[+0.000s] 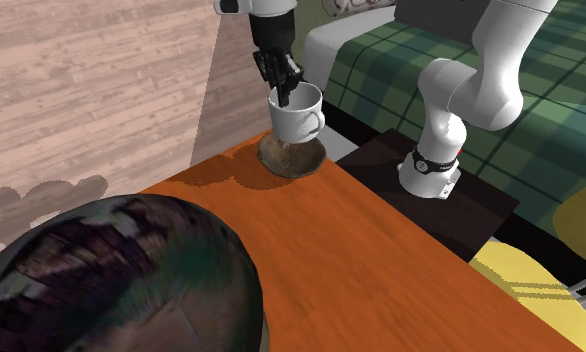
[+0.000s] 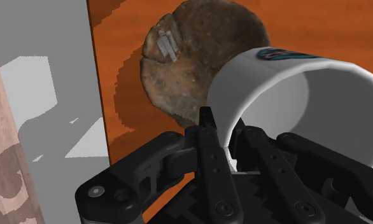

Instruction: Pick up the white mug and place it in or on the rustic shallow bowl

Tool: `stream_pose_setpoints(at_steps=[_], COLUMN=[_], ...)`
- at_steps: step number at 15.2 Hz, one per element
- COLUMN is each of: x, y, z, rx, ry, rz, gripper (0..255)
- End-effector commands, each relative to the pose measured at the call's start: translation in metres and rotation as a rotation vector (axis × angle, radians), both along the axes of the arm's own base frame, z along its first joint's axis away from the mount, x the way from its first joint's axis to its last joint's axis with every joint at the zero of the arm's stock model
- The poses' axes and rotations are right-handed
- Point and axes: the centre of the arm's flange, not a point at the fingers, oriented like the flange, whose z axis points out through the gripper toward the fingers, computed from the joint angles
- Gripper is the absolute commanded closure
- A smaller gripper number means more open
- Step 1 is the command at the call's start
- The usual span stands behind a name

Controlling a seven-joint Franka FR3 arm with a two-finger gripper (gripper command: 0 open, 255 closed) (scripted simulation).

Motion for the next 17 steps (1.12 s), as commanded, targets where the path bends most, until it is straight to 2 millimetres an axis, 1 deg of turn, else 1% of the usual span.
stream_pose_setpoints(at_steps=[1,17], x=[-0.010,-0.010], y=[-0.015,-0.015], z=[0.001,-0.083], rx=[0.000,0.000], ry=[0.000,0.000], rz=[0.001,0.001], gripper=[255,255])
